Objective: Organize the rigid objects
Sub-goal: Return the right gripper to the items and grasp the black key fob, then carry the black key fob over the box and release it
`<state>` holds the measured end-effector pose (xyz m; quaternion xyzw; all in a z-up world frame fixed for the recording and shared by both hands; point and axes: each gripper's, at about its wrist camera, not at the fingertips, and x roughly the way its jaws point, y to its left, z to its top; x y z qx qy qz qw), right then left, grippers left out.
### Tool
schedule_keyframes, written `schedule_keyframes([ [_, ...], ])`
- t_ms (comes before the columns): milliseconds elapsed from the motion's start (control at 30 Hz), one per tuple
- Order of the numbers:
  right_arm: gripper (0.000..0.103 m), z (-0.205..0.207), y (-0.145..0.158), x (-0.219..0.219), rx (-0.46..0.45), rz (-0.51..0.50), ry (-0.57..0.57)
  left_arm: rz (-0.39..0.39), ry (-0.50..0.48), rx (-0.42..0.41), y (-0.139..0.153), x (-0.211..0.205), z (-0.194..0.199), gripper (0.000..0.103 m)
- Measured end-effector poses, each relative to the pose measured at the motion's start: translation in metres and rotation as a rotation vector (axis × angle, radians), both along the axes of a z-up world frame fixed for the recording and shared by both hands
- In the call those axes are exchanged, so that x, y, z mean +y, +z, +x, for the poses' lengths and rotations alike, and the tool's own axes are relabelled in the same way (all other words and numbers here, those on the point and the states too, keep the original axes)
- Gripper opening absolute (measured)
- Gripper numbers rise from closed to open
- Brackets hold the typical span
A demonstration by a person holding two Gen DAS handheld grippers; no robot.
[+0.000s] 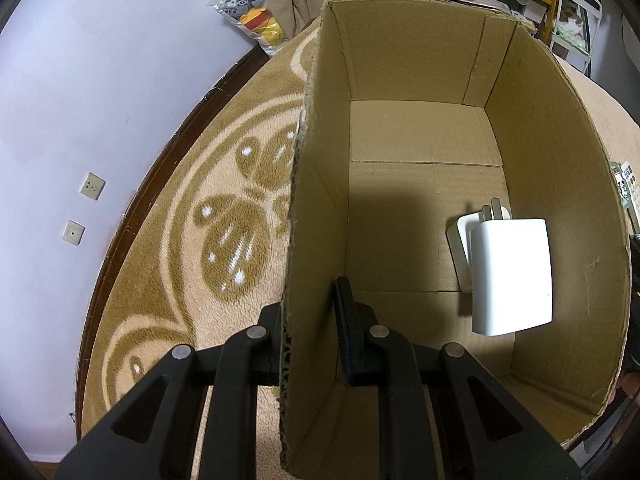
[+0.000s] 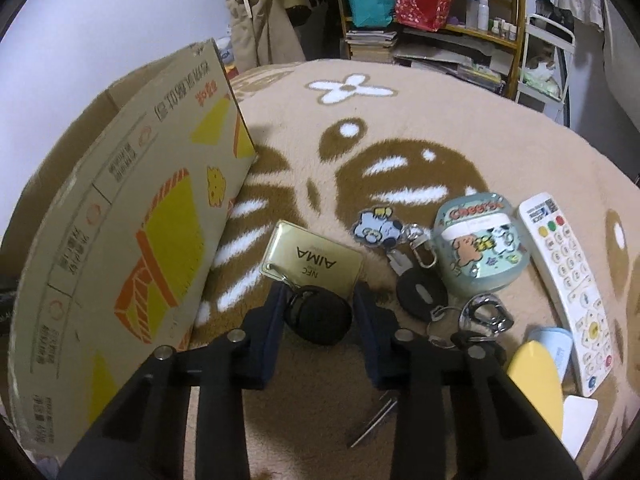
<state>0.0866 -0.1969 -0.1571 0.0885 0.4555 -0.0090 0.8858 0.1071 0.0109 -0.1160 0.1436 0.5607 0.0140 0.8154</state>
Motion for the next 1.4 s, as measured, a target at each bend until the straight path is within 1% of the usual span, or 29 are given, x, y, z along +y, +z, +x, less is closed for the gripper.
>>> schedule_keyframes([
  [33,0.034,0.001,0.002,0.0,-0.005,0.0,-0.001,-0.001,0.0,0.0,0.0,0.0,0.0,0.016],
  [367,0.034,0.0,0.025,-0.003,-0.077,0.02,-0.02,-0.001,0.0,0.0,0.0,0.0,0.0,0.016],
  [533,0.034,0.0,0.048,-0.001,-0.142,0.042,-0.025,0.0,0.0,0.0,0.0,0.0,0.0,0.016],
  [733,0.034,-0.006,0.082,0.009,-0.243,0.054,-0.013,0.001,-0.002,-0.001,-0.001,0.0,-0.001,0.016],
  [900,0.034,-0.015,0.115,0.022,-0.335,0.083,0.028,0.001,-0.002,-0.001,0.0,0.0,-0.001,0.016],
  [1100,0.034,-0.023,0.14,0.049,-0.401,0.118,0.115,0.001,-0.002,-0.001,-0.001,0.0,-0.001,0.016],
  [1233,0.034,-0.025,0.14,0.068,-0.398,0.105,0.168,0.0,-0.001,-0.001,-0.001,0.0,-0.001,0.016],
  [1400,0.034,-0.021,0.124,0.078,-0.351,0.106,0.191,-0.001,-0.001,0.0,-0.001,0.0,-0.001,0.016],
])
